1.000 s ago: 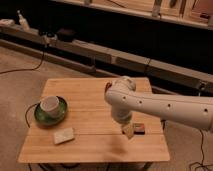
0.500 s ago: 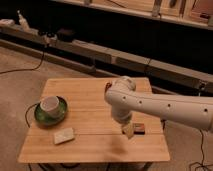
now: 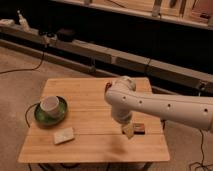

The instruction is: Place the pepper on the white sponge

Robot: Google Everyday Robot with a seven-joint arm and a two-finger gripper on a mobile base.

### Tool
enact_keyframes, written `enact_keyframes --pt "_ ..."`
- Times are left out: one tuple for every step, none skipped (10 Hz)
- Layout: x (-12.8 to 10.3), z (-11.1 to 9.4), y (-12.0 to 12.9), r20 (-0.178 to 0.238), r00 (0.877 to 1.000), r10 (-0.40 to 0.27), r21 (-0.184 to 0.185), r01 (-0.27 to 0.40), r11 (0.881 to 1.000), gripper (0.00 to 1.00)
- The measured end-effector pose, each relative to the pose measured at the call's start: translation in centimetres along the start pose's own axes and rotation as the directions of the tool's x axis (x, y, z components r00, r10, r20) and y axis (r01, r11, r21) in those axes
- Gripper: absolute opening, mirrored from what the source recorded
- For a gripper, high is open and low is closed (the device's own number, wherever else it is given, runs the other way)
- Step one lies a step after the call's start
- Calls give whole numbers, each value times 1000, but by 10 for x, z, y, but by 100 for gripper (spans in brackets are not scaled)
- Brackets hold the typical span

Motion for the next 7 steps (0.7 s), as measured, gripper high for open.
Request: enact_keyframes --pt "0 0 0 -1 1000 0 0 0 1000 80" --pt "0 0 0 -1 1000 0 0 0 1000 80" --pt "0 0 0 0 1000 0 0 0 1000 80" --pt "0 0 0 0 1000 0 0 0 1000 80" --pt "5 -2 2 -3 1000 16 3 -16 1000 80" --pt "33 -9 11 -26 994 102 16 -101 995 80" --pt "53 -13 19 -41 986 160 25 -159 987 80"
